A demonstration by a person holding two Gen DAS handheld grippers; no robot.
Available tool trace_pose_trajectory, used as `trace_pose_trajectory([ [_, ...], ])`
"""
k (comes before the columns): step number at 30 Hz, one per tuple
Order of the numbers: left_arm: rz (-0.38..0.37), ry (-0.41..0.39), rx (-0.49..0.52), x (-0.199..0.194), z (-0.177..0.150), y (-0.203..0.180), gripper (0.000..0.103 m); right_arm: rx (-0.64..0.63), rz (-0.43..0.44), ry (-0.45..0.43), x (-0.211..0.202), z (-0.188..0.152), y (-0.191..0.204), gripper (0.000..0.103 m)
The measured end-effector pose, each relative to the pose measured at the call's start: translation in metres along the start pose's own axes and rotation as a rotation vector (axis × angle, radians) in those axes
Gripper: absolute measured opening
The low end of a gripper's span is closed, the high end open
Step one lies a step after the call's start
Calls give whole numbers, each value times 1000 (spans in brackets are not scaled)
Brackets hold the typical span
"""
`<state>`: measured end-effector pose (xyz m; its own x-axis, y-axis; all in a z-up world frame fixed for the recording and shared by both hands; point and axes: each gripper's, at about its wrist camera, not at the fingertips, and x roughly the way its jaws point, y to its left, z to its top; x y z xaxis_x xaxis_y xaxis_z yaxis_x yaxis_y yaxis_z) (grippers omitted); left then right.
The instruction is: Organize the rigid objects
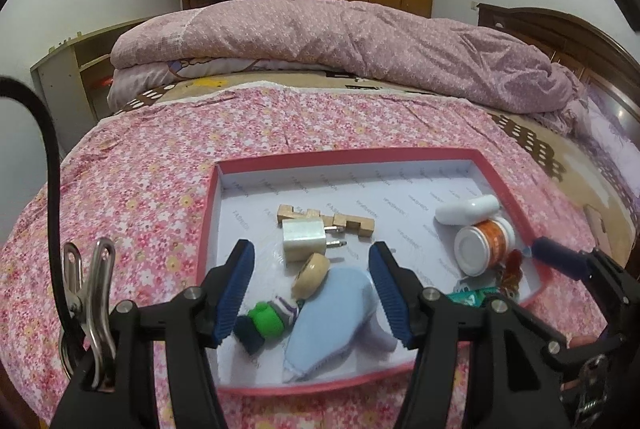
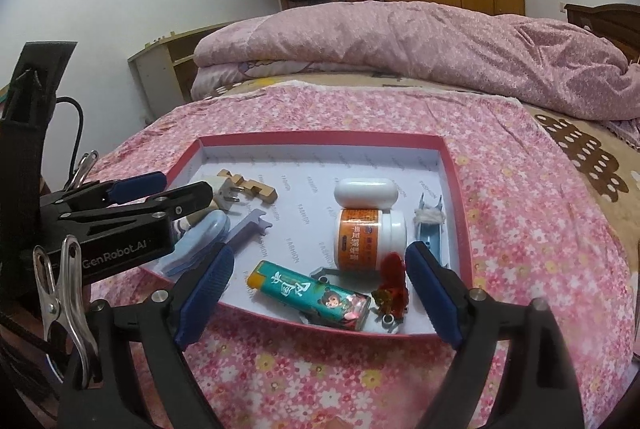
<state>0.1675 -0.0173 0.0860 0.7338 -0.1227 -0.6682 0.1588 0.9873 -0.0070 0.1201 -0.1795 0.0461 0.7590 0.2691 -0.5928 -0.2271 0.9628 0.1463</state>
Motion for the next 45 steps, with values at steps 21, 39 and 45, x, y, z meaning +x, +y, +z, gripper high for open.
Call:
trace_pose_trajectory([
  [21, 14, 44, -55, -59, -55, -8, 63, 17, -67, 54, -48, -37, 6, 90],
  [39, 49, 147, -54, -42, -92, -8, 63, 67, -132, 178, -33, -74, 1, 90],
  [45, 63, 177, -60, -32, -97, -6, 63, 97, -156, 212, -25, -79, -7, 90],
])
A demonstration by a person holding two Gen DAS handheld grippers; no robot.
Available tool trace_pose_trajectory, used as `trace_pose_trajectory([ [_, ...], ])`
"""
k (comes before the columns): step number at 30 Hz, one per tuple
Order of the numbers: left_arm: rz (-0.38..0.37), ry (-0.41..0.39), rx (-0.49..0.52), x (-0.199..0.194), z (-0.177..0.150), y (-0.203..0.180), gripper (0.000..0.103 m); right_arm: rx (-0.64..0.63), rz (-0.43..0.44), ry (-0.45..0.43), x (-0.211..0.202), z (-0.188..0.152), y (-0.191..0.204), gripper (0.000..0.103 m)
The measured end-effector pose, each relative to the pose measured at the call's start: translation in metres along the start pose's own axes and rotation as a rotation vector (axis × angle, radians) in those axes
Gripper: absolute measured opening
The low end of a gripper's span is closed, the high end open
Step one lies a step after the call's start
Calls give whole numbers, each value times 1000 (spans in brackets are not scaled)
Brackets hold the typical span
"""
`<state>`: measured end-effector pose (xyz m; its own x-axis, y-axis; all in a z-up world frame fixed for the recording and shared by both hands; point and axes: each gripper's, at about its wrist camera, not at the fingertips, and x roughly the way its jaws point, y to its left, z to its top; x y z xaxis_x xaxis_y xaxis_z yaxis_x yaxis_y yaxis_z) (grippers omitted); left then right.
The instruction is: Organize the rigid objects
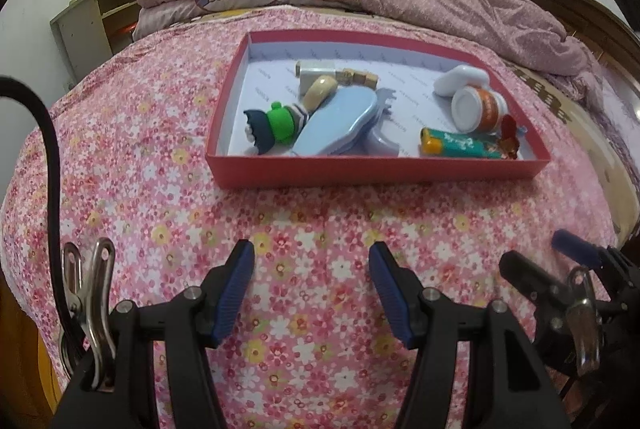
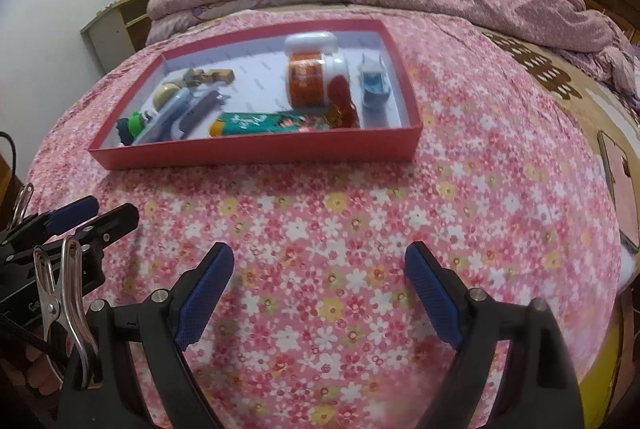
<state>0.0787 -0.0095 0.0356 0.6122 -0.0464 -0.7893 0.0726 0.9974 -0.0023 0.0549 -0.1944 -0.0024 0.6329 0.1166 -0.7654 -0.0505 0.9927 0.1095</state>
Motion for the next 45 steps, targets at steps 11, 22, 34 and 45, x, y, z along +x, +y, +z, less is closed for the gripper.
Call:
trace_pose_trajectory([
  [11, 18, 4, 7, 8, -4, -1, 68, -9, -46, -8, 7, -5, 0, 91],
  [22, 20, 4, 5, 9, -3, -3, 72, -21, -65, -14, 8, -7, 6, 93],
  [34, 19, 5, 4, 10, -3, -2, 72, -21, -65, -14, 8, -8, 6, 94],
  [45, 18, 5, 4, 10, -3, -2, 72, -22, -65, -14, 8, -8, 7, 94],
])
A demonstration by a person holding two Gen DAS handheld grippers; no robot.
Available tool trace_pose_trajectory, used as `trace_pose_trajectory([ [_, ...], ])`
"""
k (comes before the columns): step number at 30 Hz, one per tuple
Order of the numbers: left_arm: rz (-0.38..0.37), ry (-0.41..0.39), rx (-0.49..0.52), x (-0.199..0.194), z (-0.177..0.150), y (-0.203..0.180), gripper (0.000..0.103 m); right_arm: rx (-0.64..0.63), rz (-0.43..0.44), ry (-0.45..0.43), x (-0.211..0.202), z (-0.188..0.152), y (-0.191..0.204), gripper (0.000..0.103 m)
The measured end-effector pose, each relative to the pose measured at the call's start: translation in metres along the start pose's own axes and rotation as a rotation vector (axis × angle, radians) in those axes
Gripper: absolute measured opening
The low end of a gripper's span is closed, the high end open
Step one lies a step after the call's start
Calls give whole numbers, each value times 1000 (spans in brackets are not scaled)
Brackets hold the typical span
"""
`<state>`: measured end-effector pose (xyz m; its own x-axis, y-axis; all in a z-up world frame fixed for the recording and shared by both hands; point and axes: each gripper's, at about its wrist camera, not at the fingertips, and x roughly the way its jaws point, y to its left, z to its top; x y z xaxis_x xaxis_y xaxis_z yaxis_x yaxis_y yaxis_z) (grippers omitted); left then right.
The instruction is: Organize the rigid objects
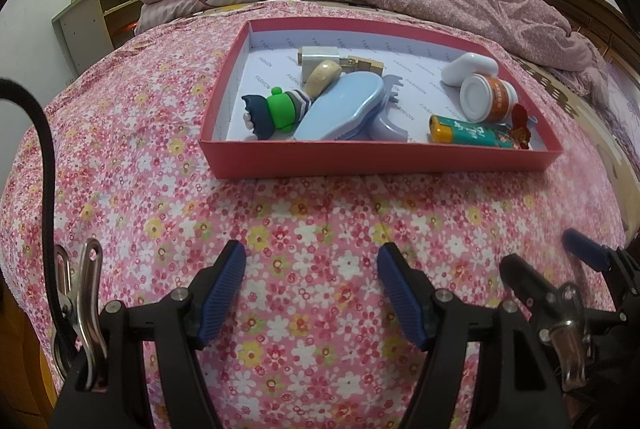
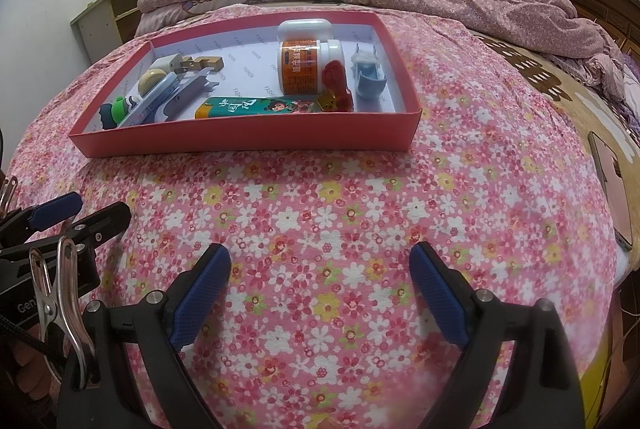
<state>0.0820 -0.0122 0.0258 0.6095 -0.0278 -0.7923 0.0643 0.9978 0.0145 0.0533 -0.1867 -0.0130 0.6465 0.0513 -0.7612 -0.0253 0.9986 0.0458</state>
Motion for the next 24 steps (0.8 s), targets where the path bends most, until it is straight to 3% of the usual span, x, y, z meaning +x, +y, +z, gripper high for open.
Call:
trace_pose_trajectory([
  [24, -4, -7, -3, 0, -1, 1, 73, 0, 0, -1, 0, 0, 0, 94],
])
